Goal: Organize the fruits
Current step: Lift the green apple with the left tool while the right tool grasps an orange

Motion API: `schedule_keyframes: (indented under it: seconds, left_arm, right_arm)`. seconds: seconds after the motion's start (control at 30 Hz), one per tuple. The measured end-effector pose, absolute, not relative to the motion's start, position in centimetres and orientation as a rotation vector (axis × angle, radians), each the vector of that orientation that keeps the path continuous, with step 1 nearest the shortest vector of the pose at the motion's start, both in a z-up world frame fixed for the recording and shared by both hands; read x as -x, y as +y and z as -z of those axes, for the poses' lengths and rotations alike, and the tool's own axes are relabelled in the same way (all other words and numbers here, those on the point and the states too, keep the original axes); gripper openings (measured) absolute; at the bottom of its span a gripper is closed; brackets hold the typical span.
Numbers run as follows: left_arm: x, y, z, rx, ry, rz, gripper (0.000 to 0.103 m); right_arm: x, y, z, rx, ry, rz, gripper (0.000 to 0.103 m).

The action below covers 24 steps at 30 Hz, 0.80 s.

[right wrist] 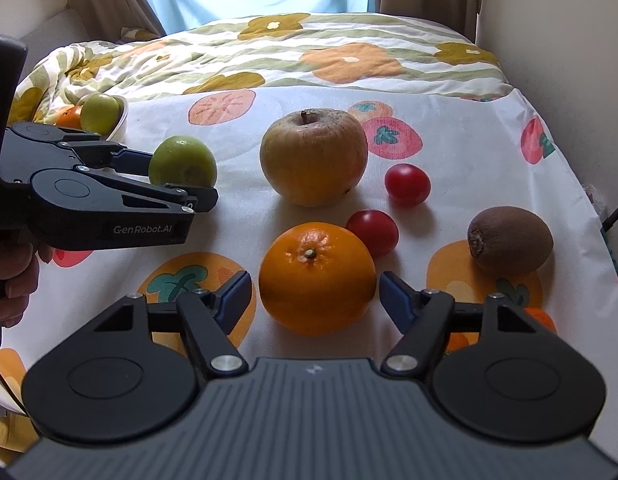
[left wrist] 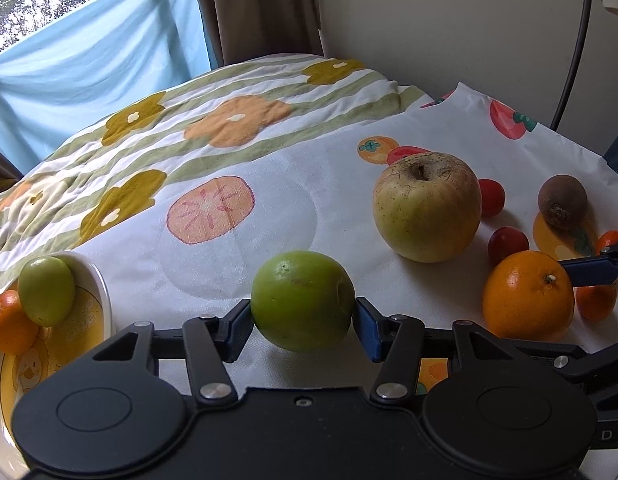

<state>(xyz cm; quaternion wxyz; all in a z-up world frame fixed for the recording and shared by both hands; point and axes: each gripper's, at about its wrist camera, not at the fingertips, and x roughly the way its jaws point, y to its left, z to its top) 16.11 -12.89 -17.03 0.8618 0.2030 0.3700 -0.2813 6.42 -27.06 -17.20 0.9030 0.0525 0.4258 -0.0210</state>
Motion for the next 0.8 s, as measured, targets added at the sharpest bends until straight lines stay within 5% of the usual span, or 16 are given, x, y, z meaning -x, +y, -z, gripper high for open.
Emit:
schedule_keyframes:
  seconds: [0.17, 0.8]
  left_arm:
    - [-15.7, -12.8, 16.9, -0.439, 0.756, 0.586, 0.058]
    - [-12.7, -11.5, 13.6, -0.386, 0.691, 0.465, 0.058]
  right_arm:
    - [-6.9, -27.1, 17.5, -0.097, 0.897, 0.037, 0.078]
    - [-5.7, -27.5, 14.5, -0.077, 0.850, -0.013, 0.077]
